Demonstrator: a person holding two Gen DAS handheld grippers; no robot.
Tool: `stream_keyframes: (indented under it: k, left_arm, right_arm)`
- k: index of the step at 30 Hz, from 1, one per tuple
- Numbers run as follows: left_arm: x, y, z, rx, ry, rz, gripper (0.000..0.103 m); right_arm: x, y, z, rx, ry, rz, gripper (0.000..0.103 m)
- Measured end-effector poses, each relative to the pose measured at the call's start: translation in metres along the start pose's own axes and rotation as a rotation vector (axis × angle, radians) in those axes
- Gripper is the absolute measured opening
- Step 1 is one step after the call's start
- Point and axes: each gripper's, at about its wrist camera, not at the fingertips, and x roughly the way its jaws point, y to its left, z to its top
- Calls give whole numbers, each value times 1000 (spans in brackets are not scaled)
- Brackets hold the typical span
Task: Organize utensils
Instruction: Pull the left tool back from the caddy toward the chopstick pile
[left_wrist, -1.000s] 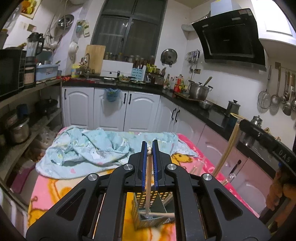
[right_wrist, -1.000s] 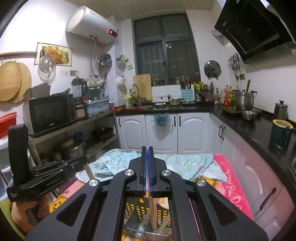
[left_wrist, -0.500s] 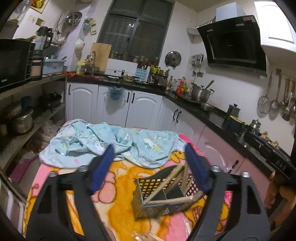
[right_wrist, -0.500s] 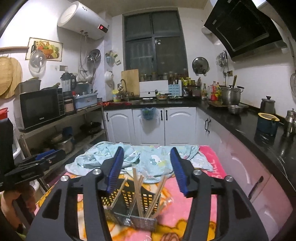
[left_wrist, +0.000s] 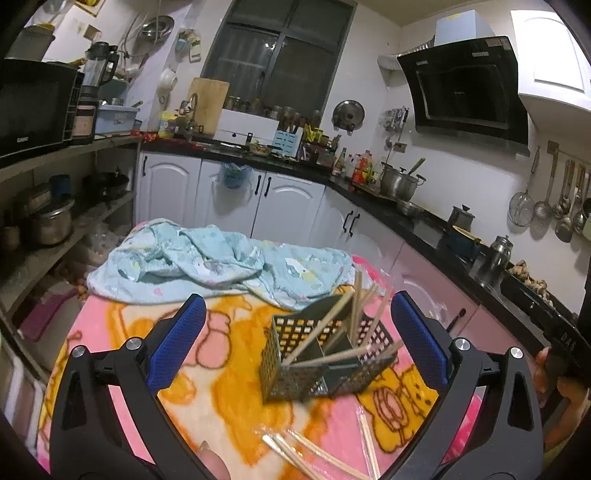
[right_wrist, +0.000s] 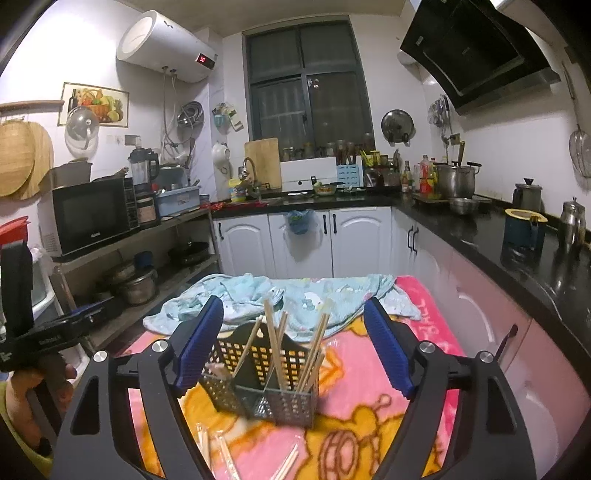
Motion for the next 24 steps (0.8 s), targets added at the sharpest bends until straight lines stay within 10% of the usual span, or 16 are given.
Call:
stream_keyframes:
  k: [24]
  left_arm:
    - [-26, 4, -42, -13, 58, -4, 92]
  right_arm:
    - [-24, 18, -39, -36, 82, 28, 82]
